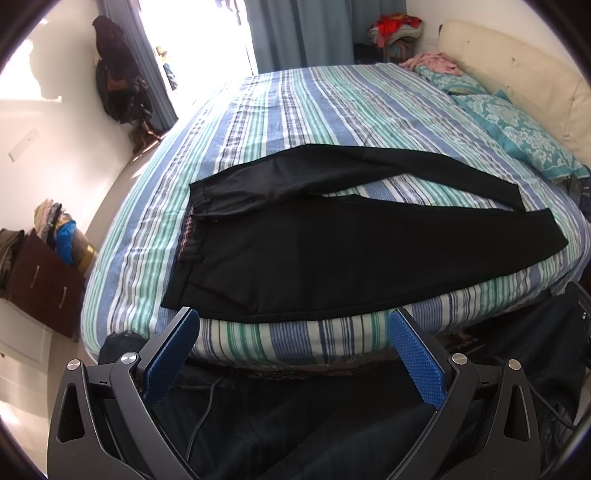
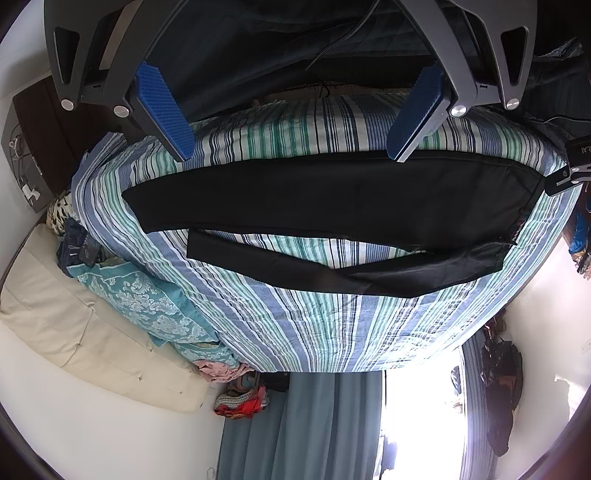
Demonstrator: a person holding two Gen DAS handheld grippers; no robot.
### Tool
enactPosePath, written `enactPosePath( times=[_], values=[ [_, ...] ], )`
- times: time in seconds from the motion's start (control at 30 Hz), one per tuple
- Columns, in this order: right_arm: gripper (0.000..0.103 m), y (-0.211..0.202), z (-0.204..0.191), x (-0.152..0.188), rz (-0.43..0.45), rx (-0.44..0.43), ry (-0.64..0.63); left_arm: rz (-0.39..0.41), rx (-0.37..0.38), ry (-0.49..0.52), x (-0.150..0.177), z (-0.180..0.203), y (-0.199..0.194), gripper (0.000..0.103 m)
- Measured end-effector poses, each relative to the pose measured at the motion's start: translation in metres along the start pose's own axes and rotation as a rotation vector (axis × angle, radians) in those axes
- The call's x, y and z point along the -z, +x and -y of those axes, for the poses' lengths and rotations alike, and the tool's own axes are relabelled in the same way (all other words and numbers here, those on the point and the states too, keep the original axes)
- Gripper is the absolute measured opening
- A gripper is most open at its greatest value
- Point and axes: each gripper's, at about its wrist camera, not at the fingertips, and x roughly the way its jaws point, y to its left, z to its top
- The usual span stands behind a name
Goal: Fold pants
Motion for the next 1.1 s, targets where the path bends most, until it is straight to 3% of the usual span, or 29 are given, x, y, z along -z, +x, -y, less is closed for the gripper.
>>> enactPosePath(
  times=[1.1],
  values=[
    [0.103, -0.001, -0.004, -0.005, 0.016, -0.012, -0.015, -0.056, 0.015, -0.013, 0.0, 0.0, 0.016, 0.102]
  ],
)
